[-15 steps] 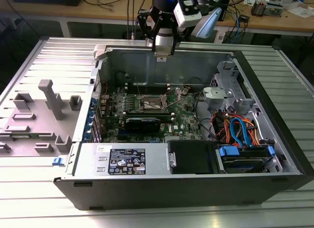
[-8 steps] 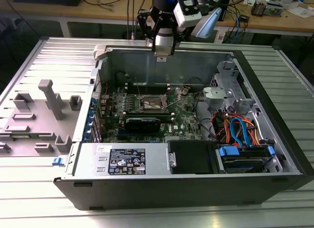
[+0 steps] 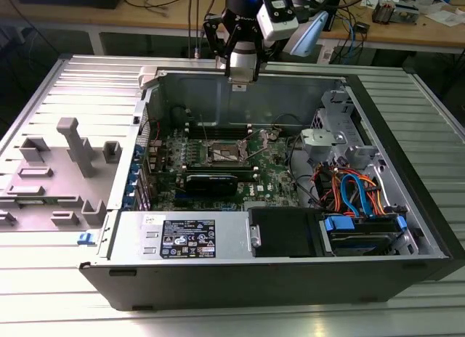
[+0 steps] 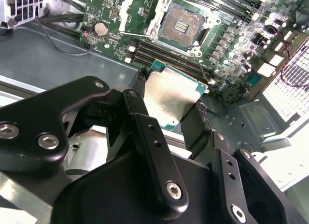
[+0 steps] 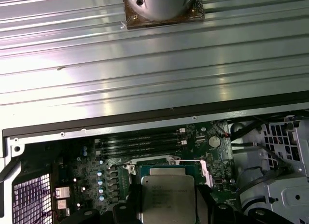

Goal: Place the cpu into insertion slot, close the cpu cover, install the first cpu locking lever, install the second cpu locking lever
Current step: 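Place the cpu into insertion slot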

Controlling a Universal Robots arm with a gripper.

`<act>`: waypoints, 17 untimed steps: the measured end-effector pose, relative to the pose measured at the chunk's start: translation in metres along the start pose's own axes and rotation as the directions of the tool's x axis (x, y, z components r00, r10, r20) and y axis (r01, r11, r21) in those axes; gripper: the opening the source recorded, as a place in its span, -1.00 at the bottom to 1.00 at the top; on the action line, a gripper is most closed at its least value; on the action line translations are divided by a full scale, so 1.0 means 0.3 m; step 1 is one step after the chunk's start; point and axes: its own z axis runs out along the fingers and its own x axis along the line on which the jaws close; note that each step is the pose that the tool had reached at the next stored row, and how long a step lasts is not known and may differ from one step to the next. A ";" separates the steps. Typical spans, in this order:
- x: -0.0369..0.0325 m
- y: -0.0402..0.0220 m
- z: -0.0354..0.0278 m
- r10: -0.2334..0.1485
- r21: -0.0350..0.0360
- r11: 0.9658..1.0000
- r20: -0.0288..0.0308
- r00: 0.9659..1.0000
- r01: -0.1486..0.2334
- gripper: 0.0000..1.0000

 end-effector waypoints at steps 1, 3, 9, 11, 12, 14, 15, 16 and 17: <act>0.000 0.000 0.001 0.024 0.000 1.000 0.002 1.000 -0.024 0.08; 0.000 0.000 0.002 0.062 -0.002 0.998 0.006 0.998 -0.062 0.08; 0.000 0.000 0.005 0.198 -0.006 0.980 0.017 0.980 -0.198 0.08; 0.000 0.000 0.005 0.232 -0.007 0.973 0.020 0.973 -0.232 0.08; 0.000 0.000 0.005 0.241 -0.008 0.970 0.021 0.970 -0.241 0.08; 0.000 0.000 0.005 0.261 -0.009 0.965 0.023 0.965 -0.261 0.08; 0.000 0.000 0.005 0.268 -0.009 0.963 0.023 0.963 -0.268 0.08; 0.000 0.000 0.005 0.275 -0.009 0.961 0.024 0.961 -0.275 0.08; 0.000 0.000 0.005 0.283 -0.009 0.959 0.025 0.959 -0.283 0.08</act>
